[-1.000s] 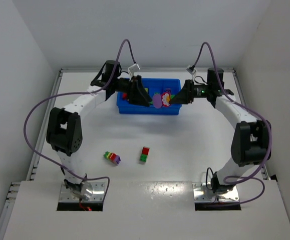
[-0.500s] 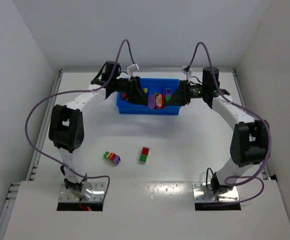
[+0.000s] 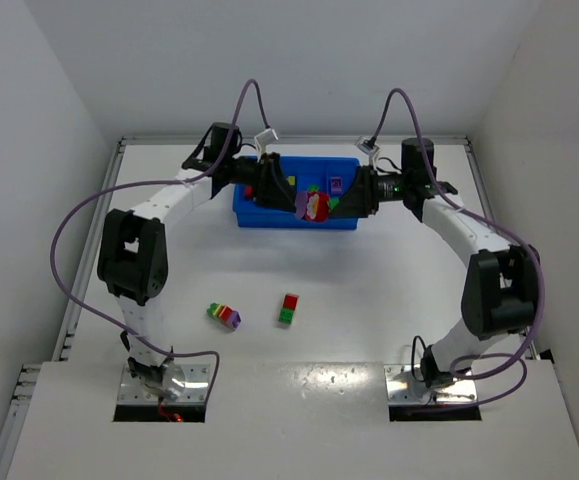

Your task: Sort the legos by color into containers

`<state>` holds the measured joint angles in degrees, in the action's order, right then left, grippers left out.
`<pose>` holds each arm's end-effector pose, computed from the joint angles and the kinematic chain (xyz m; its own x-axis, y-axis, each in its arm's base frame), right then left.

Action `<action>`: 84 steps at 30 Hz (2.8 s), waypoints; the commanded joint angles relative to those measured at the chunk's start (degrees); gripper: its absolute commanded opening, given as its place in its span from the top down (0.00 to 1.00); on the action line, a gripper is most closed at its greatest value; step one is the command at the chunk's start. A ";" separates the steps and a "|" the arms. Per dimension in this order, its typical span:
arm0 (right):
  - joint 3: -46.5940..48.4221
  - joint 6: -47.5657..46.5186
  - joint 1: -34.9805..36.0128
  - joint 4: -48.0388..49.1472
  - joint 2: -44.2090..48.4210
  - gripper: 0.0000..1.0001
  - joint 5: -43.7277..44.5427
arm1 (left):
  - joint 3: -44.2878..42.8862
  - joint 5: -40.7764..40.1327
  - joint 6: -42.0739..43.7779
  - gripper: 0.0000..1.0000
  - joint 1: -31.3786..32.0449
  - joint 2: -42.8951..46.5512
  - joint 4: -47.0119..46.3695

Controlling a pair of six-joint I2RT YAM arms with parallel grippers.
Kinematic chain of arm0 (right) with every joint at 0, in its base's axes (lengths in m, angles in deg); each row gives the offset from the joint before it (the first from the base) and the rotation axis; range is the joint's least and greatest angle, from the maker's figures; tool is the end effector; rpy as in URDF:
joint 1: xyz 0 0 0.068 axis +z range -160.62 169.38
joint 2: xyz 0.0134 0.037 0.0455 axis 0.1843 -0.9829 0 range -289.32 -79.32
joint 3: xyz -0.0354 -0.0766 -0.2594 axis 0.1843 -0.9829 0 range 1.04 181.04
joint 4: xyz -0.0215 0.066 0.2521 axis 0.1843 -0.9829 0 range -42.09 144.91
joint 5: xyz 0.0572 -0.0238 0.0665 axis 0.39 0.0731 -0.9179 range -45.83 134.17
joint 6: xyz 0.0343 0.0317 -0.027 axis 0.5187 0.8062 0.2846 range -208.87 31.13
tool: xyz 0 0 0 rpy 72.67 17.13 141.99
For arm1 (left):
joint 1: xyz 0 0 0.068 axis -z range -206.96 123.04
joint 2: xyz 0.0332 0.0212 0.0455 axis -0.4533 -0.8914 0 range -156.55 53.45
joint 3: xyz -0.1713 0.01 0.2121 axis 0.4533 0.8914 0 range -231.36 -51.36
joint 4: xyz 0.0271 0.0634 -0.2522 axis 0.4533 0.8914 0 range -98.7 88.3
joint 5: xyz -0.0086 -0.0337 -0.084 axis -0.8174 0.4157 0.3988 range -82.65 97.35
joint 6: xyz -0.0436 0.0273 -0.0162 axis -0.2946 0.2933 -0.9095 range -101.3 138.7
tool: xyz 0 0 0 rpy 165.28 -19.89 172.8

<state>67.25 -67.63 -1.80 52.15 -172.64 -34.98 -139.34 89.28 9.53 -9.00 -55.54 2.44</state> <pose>0.3412 0.0884 0.2786 -0.7740 -0.0511 -0.6312 -0.6331 0.0793 0.7700 0.3916 -0.1638 0.2893 -0.6335 0.1819 -0.7520 0.7495 -0.0972 -0.6549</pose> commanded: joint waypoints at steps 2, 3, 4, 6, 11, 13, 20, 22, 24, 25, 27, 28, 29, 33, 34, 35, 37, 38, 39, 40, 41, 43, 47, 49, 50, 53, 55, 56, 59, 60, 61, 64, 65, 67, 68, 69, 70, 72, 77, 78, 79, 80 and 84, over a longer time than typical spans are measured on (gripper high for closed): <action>-2.23 -4.10 0.50 -1.10 4.20 1.00 -0.31 | 2.56 3.41 4.68 0.28 -0.11 2.64 0.99; -3.01 -5.57 0.50 -2.23 5.07 1.00 -0.30 | 4.21 1.93 5.64 0.28 -0.11 3.34 1.60; -3.54 -6.63 -0.11 -4.59 5.08 1.00 0.31 | 5.18 1.22 6.96 0.28 -0.72 4.22 3.70; -3.55 -9.87 -0.73 -8.46 6.56 1.00 1.54 | 8.07 -3.50 14.39 0.28 -1.34 7.81 9.48; -4.08 -15.78 -1.26 -13.23 8.33 1.00 5.14 | 17.04 -17.05 21.47 0.28 -1.34 18.97 7.08; -4.08 -17.26 -1.26 -13.75 8.33 1.00 7.86 | 21.33 -24.31 17.01 0.28 -1.34 23.62 2.16; 6.53 -19.74 -0.74 -15.08 0.17 1.00 25.57 | 28.21 -43.57 6.80 0.28 -1.87 31.82 -12.01; 12.06 -21.31 -0.12 -14.55 -4.99 1.00 30.79 | 28.74 -46.67 6.27 0.28 -1.87 32.52 -12.02; 16.29 -21.32 0.49 -14.03 -9.84 1.00 32.65 | 28.75 -48.79 5.74 0.28 -2.39 33.14 -11.49; 18.66 -20.54 0.50 -14.54 -12.48 1.00 35.10 | 29.44 -49.67 5.74 0.27 -2.40 33.84 -11.49; 24.82 -19.05 1.02 -14.55 -20.12 1.00 36.26 | 29.45 -51.95 5.04 0.27 -2.40 34.37 -11.49; 28.23 -18.34 1.02 -14.55 -22.41 1.00 37.05 | 29.97 -52.48 5.04 0.27 -2.40 34.37 -10.97; 29.92 -18.33 1.02 -14.55 -24.61 0.98 37.06 | 29.98 -53.18 5.56 0.27 -2.40 34.89 -10.96; 37.13 -18.33 1.73 -16.22 -34.45 0.90 37.06 | 29.36 -53.19 7.76 0.24 -2.40 34.29 -7.72; 38.88 -18.33 2.25 -16.83 -35.52 0.89 37.06 | 28.84 -53.19 8.55 0.24 -2.92 34.28 -7.10; 38.90 -18.33 2.25 -16.83 -36.23 0.85 37.06 | 28.83 -53.19 9.08 0.24 -2.93 34.28 -6.31; 40.04 -19.04 2.87 -16.83 -37.37 0.85 37.06 | 28.83 -53.19 9.61 0.24 -2.93 33.76 -6.30; 40.04 -19.82 2.87 -16.83 -37.90 0.84 37.06 | 28.83 -53.19 10.30 0.24 -2.93 33.76 -6.30; 40.83 -20.52 3.57 -16.83 -38.69 0.84 37.06 | 29.36 -52.67 10.31 0.24 -2.93 33.76 -6.30; 40.84 -21.14 4.18 -16.83 -38.69 0.84 37.06 | 29.36 -52.66 10.31 0.24 -2.93 33.06 -6.30; 41.44 -21.15 4.19 -16.83 -39.22 0.84 37.06 | 29.36 -52.66 10.31 0.24 -2.93 33.05 -5.61; 41.45 -21.84 5.24 -16.83 -39.22 0.79 37.06 | 28.75 -52.05 10.84 0.24 -2.93 31.56 -4.99; 42.07 -22.46 6.30 -18.06 -38.69 0.29 41.44 | 26.46 -51.44 11.54 0.22 -2.93 29.19 -3.58; 40.66 -23.17 6.30 -18.07 -37.29 0.14 42.76 | 25.85 -49.69 13.21 0.22 -2.93 27.52 -3.58; 40.05 -23.69 6.30 -18.07 -35.72 0.14 43.90 | 25.85 -48.37 14.17 0.22 -2.40 27.52 -3.58; 36.19 -22.65 5.60 -17.54 -30.36 0.12 45.93 | 25.23 -37.41 22.68 0.22 -2.40 25.93 -1.12; 33.90 -22.03 3.93 -16.75 -26.06 0.11 49.09 | 22.96 -28.78 32.78 0.22 -1.70 23.39 3.78; 30.67 -22.03 3.23 -16.22 -20.64 0.11 49.97 | 21.55 -27.19 36.47 0.22 -1.09 22.08 10.16; 23.89 -24.65 -0.02 -17.97 -12.00 0.11 53.05 | 13.39 -23.48 58.33 0.22 2.60 14.44 25.20; 22.13 -26.58 -0.73 -20.59 -6.41 0.11 53.66 | 11.45 -23.48 63.78 0.22 3.83 12.51 34.13; 20.64 -29.29 -1.26 -22.53 -3.74 0.11 55.15 | 9.78 -24.53 72.62 0.22 5.06 10.75 37.70; 11.34 -38.44 -2.57 -27.72 7.48 0.11 59.28 | 6.16 -28.13 84.62 0.22 9.28 5.64 45.98; 9.56 -40.90 -3.10 -28.78 10.15 0.11 59.99 | 6.16 -28.66 86.49 0.22 10.77 4.76 46.69; 5.43 -42.15 -3.63 -31.77 14.90 0.11 61.83 | 5.63 -30.16 91.05 0.22 12.79 2.82 47.40; 4.28 -42.15 -3.63 -32.73 18.84 0.11 62.54 | 5.63 -30.16 92.47 0.22 13.33 2.21 47.40; 2.36 -42.15 -4.16 -34.48 20.61 0.11 64.37 | 5.63 -30.69 93.71 0.22 13.94 1.68 46.88; 1.47 -42.15 -4.16 -35.28 22.20 0.11 65.61 | 5.63 -30.69 93.72 0.22 14.47 0.89 45.83; -0.37 -40.83 -4.94 -37.47 26.07 0.11 68.25 | 5.63 -30.69 93.72 0.22 16.05 0.28 42.94; -0.91 -40.31 -7.94 -41.79 31.00 0.11 68.78 | 6.25 -32.45 93.72 0.22 18.69 -1.04 37.12; -0.91 -40.31 -8.72 -41.80 31.00 0.11 68.78 | 6.25 -32.45 93.72 0.22 19.48 -1.57 36.42; -0.91 -40.31 -8.73 -42.58 31.87 0.11 68.78 | 6.25 -32.45 93.72 0.22 19.49 -1.58 36.41; -0.91 -40.31 -9.25 -42.59 32.49 0.11 68.78 | 6.25 -32.45 93.72 0.22 20.10 -2.10 36.41; -0.91 -40.31 -10.31 -43.90 33.03 0.11 68.78 | 7.38 -32.45 96.53 0.22 22.12 -2.10 36.93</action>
<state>66.20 -107.39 -11.31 9.50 -140.56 32.55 -131.91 54.88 100.95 11.41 -57.95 40.21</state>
